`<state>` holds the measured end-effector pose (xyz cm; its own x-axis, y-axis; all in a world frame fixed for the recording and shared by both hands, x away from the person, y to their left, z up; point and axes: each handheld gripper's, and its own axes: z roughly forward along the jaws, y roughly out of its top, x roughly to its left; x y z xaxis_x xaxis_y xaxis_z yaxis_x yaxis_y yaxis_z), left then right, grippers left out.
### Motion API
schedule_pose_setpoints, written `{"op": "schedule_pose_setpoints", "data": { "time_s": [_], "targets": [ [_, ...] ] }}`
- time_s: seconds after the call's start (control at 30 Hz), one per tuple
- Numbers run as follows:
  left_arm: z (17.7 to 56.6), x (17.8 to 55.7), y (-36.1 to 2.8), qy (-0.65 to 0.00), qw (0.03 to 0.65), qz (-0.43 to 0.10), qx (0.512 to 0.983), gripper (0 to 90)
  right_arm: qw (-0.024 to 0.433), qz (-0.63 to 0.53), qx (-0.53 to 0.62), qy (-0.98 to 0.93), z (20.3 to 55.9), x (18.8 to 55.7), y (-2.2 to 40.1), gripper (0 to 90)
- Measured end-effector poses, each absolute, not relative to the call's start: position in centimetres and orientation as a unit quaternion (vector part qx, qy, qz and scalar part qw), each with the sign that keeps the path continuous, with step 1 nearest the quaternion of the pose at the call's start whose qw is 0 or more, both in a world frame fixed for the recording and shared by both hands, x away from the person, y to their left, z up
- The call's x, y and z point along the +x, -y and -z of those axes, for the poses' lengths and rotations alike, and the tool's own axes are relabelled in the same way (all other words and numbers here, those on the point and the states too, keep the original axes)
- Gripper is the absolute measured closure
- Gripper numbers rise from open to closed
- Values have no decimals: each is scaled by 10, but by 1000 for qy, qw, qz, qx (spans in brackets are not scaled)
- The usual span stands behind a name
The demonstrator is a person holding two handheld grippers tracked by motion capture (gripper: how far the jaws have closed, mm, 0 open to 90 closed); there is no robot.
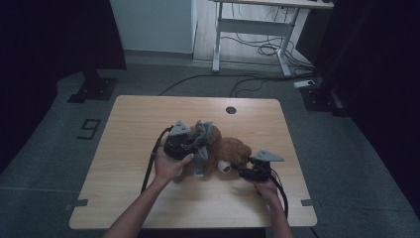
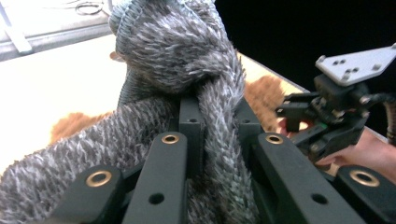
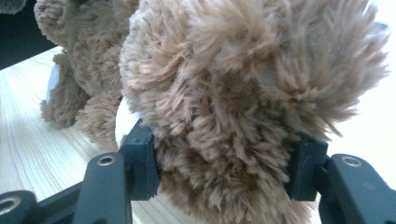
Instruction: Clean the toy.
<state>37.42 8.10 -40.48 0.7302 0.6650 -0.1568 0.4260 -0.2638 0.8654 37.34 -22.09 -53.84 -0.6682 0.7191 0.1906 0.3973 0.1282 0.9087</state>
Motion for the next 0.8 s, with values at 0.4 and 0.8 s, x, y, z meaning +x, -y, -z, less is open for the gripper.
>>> {"op": "schedule_pose_setpoints", "data": {
  "time_s": [0.4, 0.8],
  "targets": [
    [429, 401, 20, -314, 451, -96, 830, 786, 149, -540, 384, -734, 539, 373, 220, 409],
    [448, 397, -10, -318, 396, -171, 844, 781, 148, -540, 392, -730, 540, 374, 221, 407]
  ]
}}
